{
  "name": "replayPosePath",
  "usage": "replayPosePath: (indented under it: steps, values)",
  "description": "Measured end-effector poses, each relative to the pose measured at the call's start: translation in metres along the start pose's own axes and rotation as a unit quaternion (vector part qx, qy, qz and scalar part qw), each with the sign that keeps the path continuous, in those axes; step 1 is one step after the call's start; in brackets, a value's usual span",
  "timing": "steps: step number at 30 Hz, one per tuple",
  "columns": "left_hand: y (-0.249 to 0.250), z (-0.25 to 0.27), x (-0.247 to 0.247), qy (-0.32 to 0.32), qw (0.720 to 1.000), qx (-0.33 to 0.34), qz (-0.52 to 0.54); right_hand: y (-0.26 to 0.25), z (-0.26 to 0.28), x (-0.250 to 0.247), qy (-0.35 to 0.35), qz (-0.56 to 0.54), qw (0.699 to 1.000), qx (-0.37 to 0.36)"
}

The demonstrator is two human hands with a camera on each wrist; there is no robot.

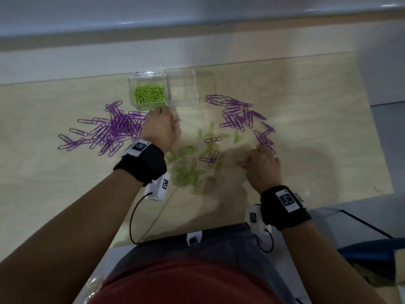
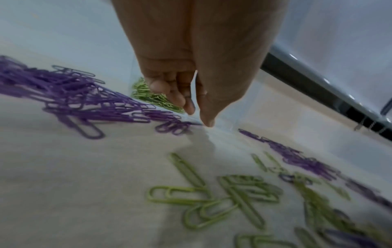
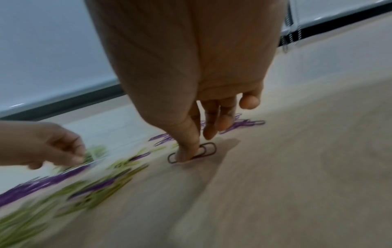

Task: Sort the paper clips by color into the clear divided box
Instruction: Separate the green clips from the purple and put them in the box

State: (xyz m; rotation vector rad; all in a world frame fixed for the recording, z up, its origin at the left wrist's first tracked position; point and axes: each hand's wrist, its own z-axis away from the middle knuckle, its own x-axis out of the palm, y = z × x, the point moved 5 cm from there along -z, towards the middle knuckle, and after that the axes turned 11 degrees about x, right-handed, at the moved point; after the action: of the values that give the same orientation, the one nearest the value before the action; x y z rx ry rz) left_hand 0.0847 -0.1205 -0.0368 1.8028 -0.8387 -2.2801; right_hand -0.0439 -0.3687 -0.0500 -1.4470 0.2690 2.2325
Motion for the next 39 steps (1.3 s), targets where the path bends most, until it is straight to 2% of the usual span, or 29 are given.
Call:
replayPosePath:
  steps: [3, 5, 7, 9, 12, 18, 22, 25, 27, 32, 34, 37, 39]
  values:
    - [0.013, 0.001, 0.012, -0.033, 0.997, 0.066, -0.006, 0.009, -0.008, -0.017, 0.043, -0.061, 0.996, 0.047]
    - [0.031, 0.004, 0.026, -0.063, 0.991, 0.107, 0.045, -0.005, -0.009, -0.021, 0.056, -0.093, 0.994, 0.003]
    - [0.046, 0.007, 0.040, -0.092, 0.985, 0.130, 0.065, -0.030, -0.009, -0.020, 0.049, -0.105, 0.990, -0.082]
    - [0.053, 0.007, 0.048, -0.102, 0.983, 0.138, 0.063, -0.053, -0.009, -0.016, 0.041, -0.089, 0.983, -0.154]
    - [0.056, 0.003, 0.048, -0.106, 0.984, 0.138, 0.045, -0.072, -0.014, -0.008, 0.006, -0.034, 0.981, -0.192]
    - [0.055, 0.002, 0.053, -0.118, 0.979, 0.165, -0.017, -0.077, -0.017, 0.000, -0.008, 0.034, 0.976, -0.214]
    - [0.055, 0.003, 0.053, -0.095, 0.982, 0.162, -0.002, -0.070, -0.014, 0.005, -0.007, 0.066, 0.972, -0.224]
    - [0.056, 0.001, 0.054, -0.101, 0.983, 0.152, 0.000, -0.060, -0.012, 0.006, -0.007, 0.062, 0.974, -0.220]
    - [0.057, -0.001, 0.056, -0.106, 0.983, 0.147, -0.004, -0.052, -0.012, 0.003, 0.020, 0.034, 0.976, -0.214]
    - [0.056, 0.002, 0.057, -0.118, 0.982, 0.143, -0.034, -0.023, -0.005, -0.021, 0.147, -0.090, 0.969, -0.176]
    - [0.057, 0.006, 0.048, -0.090, 0.982, 0.160, -0.029, -0.012, 0.000, -0.029, 0.191, -0.122, 0.960, -0.164]
    - [0.054, 0.012, 0.024, -0.009, 0.980, 0.197, -0.026, 0.000, 0.005, -0.034, 0.248, -0.148, 0.943, -0.164]
    - [0.041, 0.015, 0.010, 0.032, 0.985, 0.170, -0.009, 0.010, 0.001, -0.033, 0.253, -0.165, 0.944, -0.131]
